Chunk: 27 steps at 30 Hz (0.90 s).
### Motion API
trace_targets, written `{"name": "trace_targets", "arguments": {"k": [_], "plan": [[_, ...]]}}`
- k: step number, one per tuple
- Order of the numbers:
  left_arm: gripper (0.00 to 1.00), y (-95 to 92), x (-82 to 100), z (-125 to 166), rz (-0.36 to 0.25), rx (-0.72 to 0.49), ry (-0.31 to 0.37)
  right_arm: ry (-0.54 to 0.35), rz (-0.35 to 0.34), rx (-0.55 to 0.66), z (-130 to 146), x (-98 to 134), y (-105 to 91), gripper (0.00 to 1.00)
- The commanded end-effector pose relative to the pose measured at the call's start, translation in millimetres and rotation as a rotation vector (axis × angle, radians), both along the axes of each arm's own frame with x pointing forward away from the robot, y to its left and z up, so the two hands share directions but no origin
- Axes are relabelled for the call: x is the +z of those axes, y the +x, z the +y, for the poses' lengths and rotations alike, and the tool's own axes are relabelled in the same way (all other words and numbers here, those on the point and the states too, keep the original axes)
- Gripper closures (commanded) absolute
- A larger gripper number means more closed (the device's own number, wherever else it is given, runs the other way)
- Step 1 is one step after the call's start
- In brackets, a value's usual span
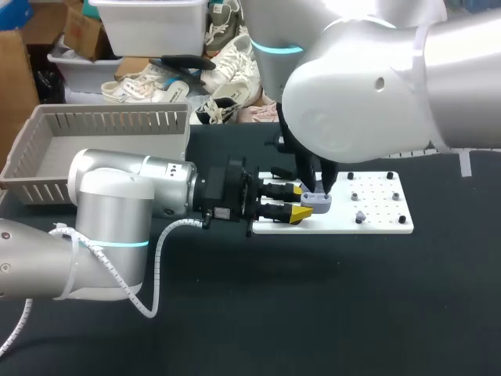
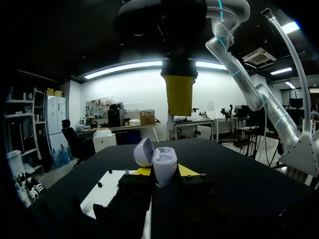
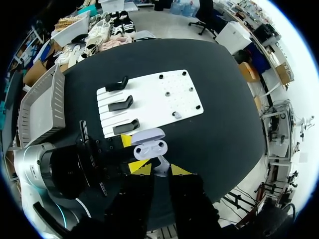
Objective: Pick up each earbud case from the left stands, insert the matching earbuds, close the lid, and place the case in the box.
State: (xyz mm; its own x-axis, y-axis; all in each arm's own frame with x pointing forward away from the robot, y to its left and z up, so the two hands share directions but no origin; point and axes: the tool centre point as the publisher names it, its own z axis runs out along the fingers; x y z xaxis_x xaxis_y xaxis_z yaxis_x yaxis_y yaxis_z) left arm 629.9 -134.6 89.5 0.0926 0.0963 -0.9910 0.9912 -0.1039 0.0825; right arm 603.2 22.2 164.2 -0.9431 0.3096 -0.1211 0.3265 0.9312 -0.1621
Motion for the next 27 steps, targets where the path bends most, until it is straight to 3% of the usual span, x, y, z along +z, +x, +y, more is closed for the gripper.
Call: {"name": "trace_targets", "arguments": {"k": [1, 27], "plan": [[1.00, -0.9, -0.6, -0.3, -0.002, 0.004, -0.001, -0.006, 0.020, -0.014, 2.3, -1.2, 4.7, 1.00], [1.00, -0.9, -0.6, -0.3, -0.002, 0.004, -0.001, -0.030, 0.057, -0.052, 0.6, -10.0, 8.4, 1.00]]}}
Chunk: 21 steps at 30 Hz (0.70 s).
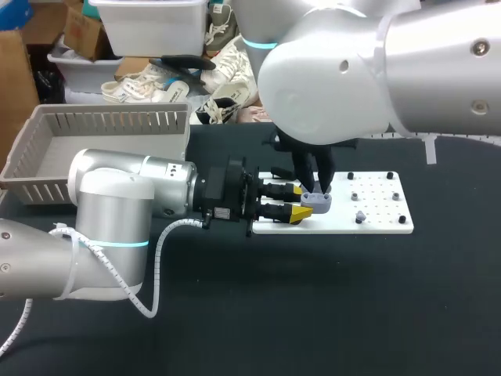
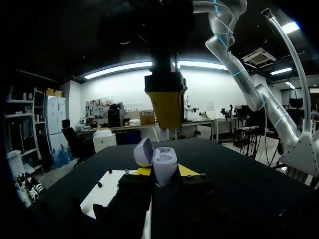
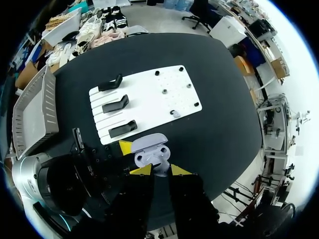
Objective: Pick up each earbud case from the left stands, insert the matching earbuds, close the lid, and place the case in the box.
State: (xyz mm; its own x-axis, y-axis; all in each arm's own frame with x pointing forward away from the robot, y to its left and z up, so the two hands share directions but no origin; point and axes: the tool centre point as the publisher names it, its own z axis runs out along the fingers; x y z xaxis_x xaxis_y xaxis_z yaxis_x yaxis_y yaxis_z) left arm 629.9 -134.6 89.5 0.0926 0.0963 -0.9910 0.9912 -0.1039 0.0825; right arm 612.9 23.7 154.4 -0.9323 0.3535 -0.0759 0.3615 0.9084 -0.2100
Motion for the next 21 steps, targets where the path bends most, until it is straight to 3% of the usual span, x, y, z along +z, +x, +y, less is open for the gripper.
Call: {"name": "trace_targets", "arguments": {"k": [1, 21], "plan": [[1.00, -0.9, -0.6, -0.3, -0.002, 0.004, -0.001, 0.000, -0.001, -0.003, -0.9, -0.6, -1.4, 1.00], [1.00, -0.9, -0.6, -0.3, -0.002, 0.004, -0.001, 0.000, 0.011, -0.009, -3.6, -8.0, 1.3, 1.00]]}}
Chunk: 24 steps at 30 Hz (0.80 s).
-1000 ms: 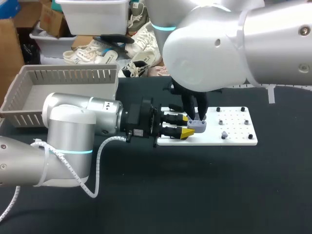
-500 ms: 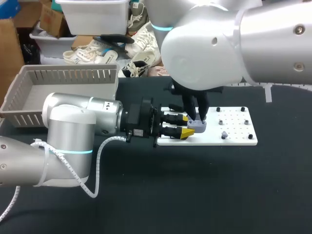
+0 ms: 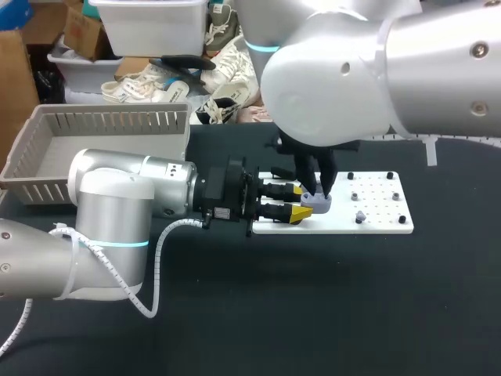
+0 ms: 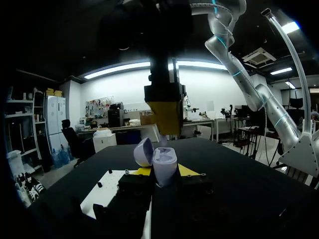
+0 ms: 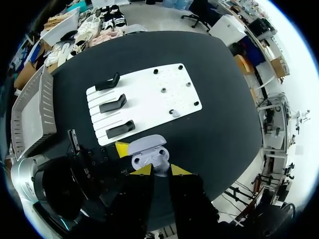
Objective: Pick up each earbud case from the left stands, insert the matching earbuds, close the lid, and place the case in the box.
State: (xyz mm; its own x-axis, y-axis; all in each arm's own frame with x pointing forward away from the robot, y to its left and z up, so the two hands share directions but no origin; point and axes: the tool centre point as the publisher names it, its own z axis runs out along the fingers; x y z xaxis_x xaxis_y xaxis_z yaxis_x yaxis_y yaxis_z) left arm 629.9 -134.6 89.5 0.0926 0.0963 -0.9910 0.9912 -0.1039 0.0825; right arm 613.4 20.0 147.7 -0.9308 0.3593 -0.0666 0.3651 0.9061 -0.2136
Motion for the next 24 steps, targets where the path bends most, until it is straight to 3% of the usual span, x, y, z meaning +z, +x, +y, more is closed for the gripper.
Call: {"name": "trace_targets", "arguments": {"k": [1, 24], "plan": [[1.00, -0.9, -0.6, -0.3, -0.002, 0.004, -0.001, 0.000, 0.001, -0.002, 0.1, -1.4, 0.9, 1.00], [1.00, -0.9, -0.6, -0.3, -0.002, 0.004, -0.001, -0.006, 0.014, -0.010, -3.3, -7.1, 3.6, 1.00]]}}
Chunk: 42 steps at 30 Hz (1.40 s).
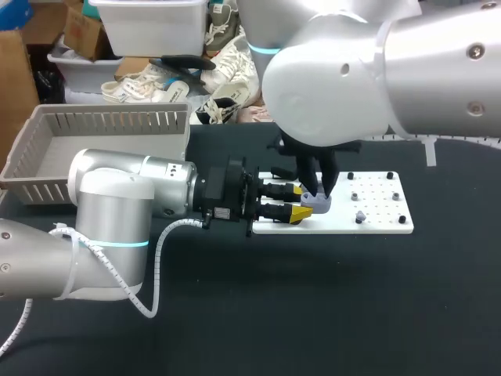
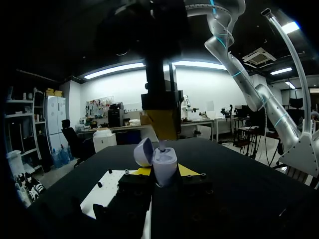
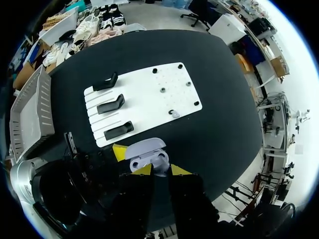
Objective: Pick up each earbud case from the left stands, insert the matching earbuds, close the lid, and place the case in the box.
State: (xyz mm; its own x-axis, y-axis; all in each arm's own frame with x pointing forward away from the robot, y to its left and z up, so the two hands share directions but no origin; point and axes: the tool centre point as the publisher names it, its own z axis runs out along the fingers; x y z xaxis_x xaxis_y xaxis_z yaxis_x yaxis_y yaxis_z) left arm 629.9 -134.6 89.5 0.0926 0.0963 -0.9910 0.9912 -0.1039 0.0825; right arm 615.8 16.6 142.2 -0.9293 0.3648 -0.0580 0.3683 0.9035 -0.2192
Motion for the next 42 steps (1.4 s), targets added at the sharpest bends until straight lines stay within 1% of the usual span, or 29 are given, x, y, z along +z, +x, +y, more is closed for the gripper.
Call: {"name": "trace_targets", "arguments": {"k": [1, 29, 30, 33, 35, 36, 42], "plan": [[1.00, -0.9, -0.6, -0.3, -0.002, 0.004, -0.001, -0.005, 0.004, -0.004, 0.0, -1.9, 1.2, 1.00], [1.00, -0.9, -0.6, -0.3, -0.002, 0.004, -0.001, -0.007, 0.018, -0.019, -0.6, -10.8, 0.8, 1.00], [1.00, -0.9, -0.6, -0.3, -0.002, 0.004, -0.001, -0.007, 0.018, -0.019, -0.6, -10.9, 0.7, 0.97], [1.00, -0.9, -0.6, -0.3, -0.002, 0.004, -0.001, -0.005, 0.016, -0.019, -0.6, -11.1, 0.4, 0.92], [1.00, -0.9, -0.6, -0.3, -0.002, 0.004, -0.001, -0.004, 0.016, -0.019, -0.4, -11.2, 0.1, 0.77], [1.00, -0.9, -0.6, -0.3, -0.002, 0.004, -0.001, -0.003, 0.016, -0.018, -0.4, -11.2, 0.1, 0.74], [1.00, -0.9, -0.6, -0.3, -0.002, 0.004, -0.001, 0.002, 0.008, -0.018, 0.3, -9.9, -1.4, 0.70]]}}
